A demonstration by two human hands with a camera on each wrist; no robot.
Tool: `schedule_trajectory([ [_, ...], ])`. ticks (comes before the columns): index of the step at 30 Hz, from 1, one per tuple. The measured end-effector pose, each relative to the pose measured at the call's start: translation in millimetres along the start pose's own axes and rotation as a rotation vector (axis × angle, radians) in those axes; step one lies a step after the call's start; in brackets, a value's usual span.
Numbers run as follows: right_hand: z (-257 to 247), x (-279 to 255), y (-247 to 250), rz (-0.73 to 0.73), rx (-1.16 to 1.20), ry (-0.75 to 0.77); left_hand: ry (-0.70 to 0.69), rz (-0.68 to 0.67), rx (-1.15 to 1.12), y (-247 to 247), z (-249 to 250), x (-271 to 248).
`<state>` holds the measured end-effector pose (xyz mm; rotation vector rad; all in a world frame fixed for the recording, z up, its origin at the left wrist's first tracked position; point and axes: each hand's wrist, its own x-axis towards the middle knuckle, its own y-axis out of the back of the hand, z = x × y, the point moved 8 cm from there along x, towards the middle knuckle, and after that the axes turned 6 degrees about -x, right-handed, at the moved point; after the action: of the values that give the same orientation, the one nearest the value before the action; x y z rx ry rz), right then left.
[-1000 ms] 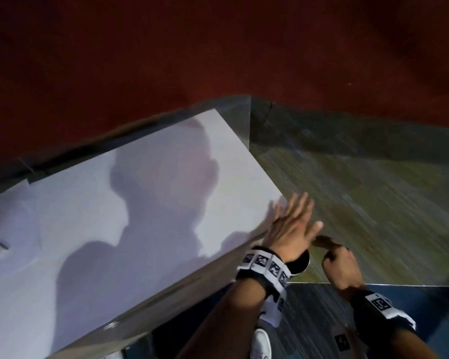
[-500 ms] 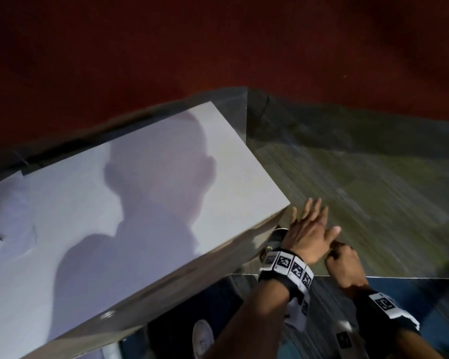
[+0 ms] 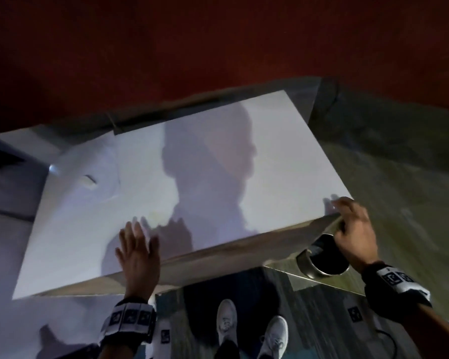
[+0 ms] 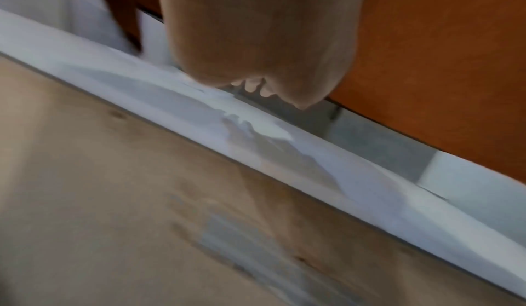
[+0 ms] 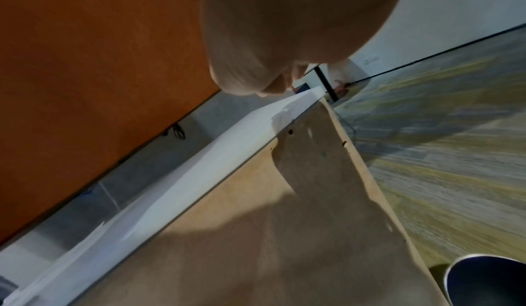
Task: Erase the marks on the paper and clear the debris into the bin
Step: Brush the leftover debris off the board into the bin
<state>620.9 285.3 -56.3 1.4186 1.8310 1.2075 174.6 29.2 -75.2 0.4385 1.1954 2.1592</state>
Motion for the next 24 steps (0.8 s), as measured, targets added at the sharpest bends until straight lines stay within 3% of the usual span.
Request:
schedule_trajectory([
  [3, -4.1, -5.1, -17.4, -0.076, -0.022, -0.002, 0.249, 0.016, 0.054, 8.2, -69.3, -11.2],
  [5, -6.8, -8.2, -18.9, -0.064, -0.024, -0.008, 0.165, 0.009, 0.124, -24.4, -53.0, -23.1],
  [7, -7.1, -8.2, -18.6, -0.05, -0.015, -0.013, -0.047, -0.138, 0.158, -92.7, 19.9, -40.3],
  [9, -3.6, -7.3, -21.3, -0.051, -0.033, -0.009, -0.264, -0.247, 0.088, -157.8, 123.0, -69.8],
  [12, 5.8, -5.6, -27.9, -0.073, -0.082, 0.007, -0.523, -0.448, -0.026, -208.4, 262.4, -112.1],
  [14, 11.1, -5.4, -30.1, -0.08, -0.088, 0.0, -0.553, -0.67, -0.06, -215.1, 305.0, -124.0],
  [15, 11.9, -5.2, -29.7, -0.075, -0.072, -0.001, -0.547, -0.702, -0.083, -206.1, 310.4, -119.9],
  [17, 12.5, -5.0, -28.0, -0.061, -0.044, -0.001, -0.481, -0.613, -0.129, -182.0, 288.2, -88.6],
  [20, 8.8, -8.6, -26.6, -0.063, -0.02, 0.0, -0.292, -0.278, -0.073, -132.0, 197.7, -21.8],
  [22, 5.0, -9.2, -23.7, -0.055, -0.023, -0.002, -0.056, -0.256, 0.072, -103.0, 126.1, 18.6],
  [24, 1.3, -9.3, -22.6, -0.047, -0.031, -0.012, 0.129, -0.259, 0.069, -83.5, 85.9, 44.2],
])
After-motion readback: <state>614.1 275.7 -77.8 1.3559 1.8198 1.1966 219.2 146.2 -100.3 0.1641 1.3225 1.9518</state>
